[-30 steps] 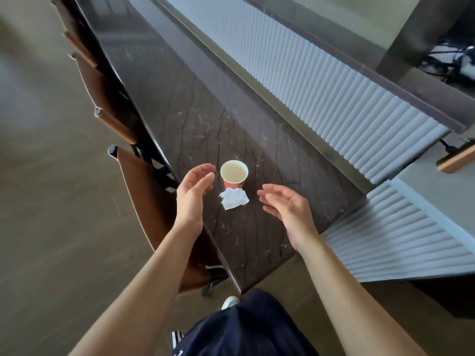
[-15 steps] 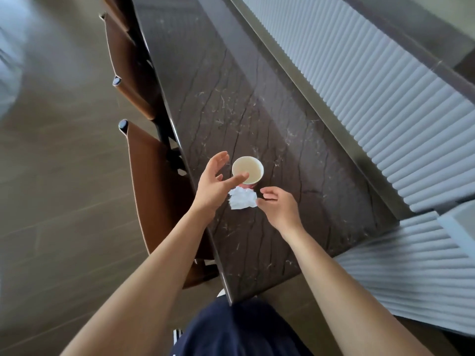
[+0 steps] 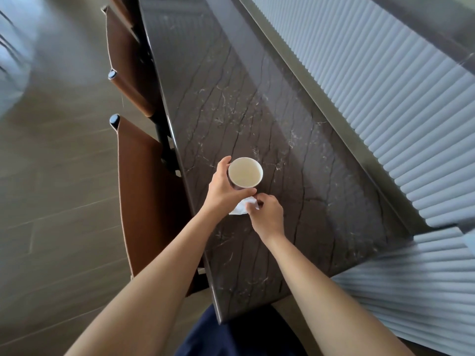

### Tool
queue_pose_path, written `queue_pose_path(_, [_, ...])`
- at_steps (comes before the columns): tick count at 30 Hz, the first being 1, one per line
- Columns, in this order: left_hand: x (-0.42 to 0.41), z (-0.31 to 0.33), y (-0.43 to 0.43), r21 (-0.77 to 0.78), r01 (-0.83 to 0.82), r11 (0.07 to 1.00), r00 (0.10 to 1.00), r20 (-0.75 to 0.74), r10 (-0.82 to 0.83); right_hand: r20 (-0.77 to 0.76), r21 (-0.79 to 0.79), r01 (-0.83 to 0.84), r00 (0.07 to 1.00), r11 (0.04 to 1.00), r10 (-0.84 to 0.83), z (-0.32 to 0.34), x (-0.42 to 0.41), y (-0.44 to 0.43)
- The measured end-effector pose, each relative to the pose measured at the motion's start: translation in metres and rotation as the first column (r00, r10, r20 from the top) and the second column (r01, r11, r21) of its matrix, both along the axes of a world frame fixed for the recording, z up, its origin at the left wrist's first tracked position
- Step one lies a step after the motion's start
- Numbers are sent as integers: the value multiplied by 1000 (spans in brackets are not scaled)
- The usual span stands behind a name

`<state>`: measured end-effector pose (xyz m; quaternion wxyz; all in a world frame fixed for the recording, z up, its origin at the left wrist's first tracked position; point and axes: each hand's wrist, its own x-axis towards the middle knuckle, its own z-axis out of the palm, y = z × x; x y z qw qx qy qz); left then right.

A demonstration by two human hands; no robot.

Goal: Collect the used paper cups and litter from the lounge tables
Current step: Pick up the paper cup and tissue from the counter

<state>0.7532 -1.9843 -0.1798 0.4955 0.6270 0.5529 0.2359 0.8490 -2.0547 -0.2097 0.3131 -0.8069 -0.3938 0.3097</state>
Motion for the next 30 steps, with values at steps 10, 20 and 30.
queue_pose_path(10, [0,18,-9,77,-60,995,997,57,55,-39,35,68,997,997,-66,28,26,-20])
queue_pose_path(20, [-22,57,-47,107,-87,990,988,-115,99,-105,215,191,980,958,-172,118,64,-41])
queue_pose_path(30, [-31,83,-86,191,-90,978,989,-102,110,252,188,-308,933,933,257,167,8,-40])
